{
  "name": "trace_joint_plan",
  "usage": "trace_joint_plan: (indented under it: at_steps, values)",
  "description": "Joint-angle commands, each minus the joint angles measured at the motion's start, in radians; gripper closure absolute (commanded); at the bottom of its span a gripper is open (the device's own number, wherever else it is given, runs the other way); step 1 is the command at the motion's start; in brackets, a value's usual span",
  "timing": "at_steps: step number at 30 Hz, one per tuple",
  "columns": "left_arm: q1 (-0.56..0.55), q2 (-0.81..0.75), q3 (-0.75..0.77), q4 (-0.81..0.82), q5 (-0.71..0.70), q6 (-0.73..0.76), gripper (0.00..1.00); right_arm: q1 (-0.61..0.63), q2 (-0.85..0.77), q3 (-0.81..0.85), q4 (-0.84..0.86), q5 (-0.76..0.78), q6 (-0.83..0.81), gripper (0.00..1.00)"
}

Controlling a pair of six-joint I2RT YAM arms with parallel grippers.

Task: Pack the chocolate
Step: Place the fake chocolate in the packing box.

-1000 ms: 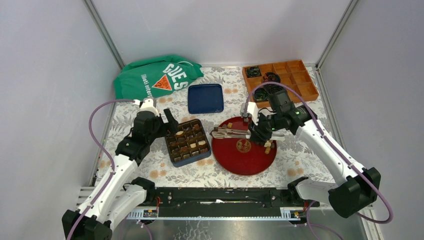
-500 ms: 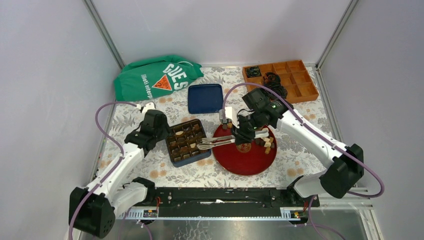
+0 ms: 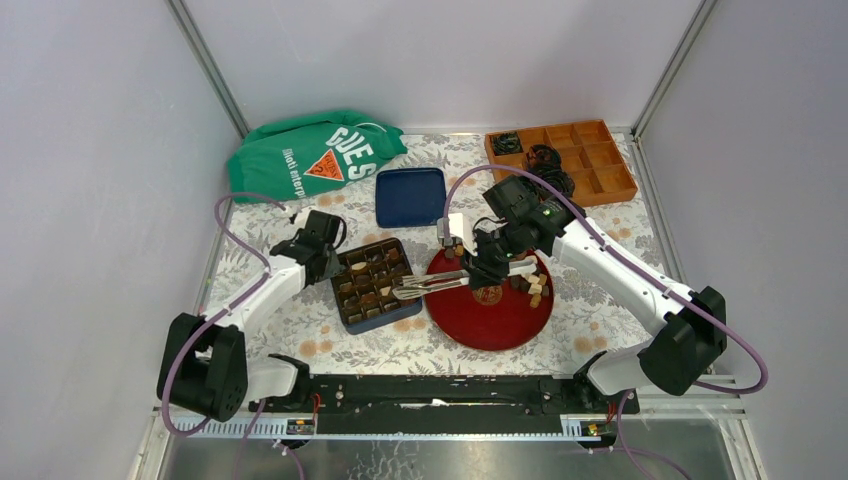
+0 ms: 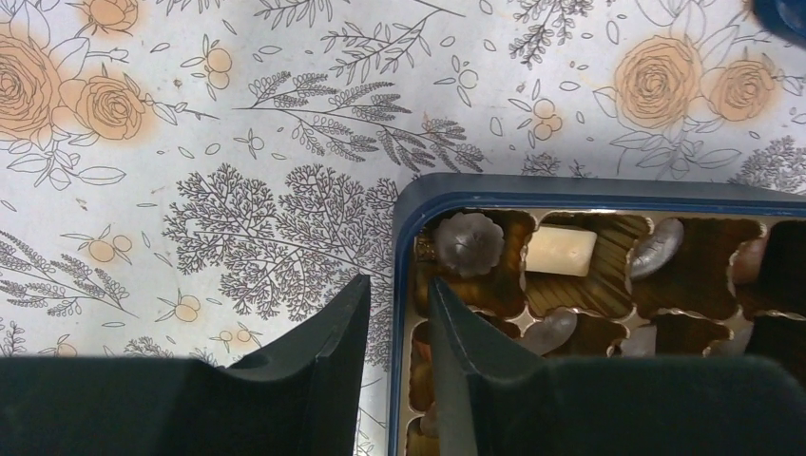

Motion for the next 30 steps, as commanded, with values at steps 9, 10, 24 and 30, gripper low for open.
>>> trace_joint_plan:
  at_steps: [9, 10, 24, 30]
  values:
    - [0.025, 0.048, 0.035, 0.007, 0.054, 0.038, 0.87, 0.012, -0.008, 0.042, 0.011, -0.027, -0.011, 0.98]
    - [0.027, 0.046, 0.037, 0.007, 0.055, 0.040, 0.93, 0.012, -0.008, 0.044, 0.008, -0.028, -0.011, 0.98]
    - [-0.047, -0.202, 0.027, 0.047, -0.090, 0.095, 1.00, 0.025, -0.042, 0.137, -0.076, -0.025, -0.057, 0.98]
    - [-0.093, -0.349, -0.016, 0.127, -0.115, 0.128, 1.00, 0.061, -0.045, 0.155, -0.076, -0.005, -0.074, 0.98]
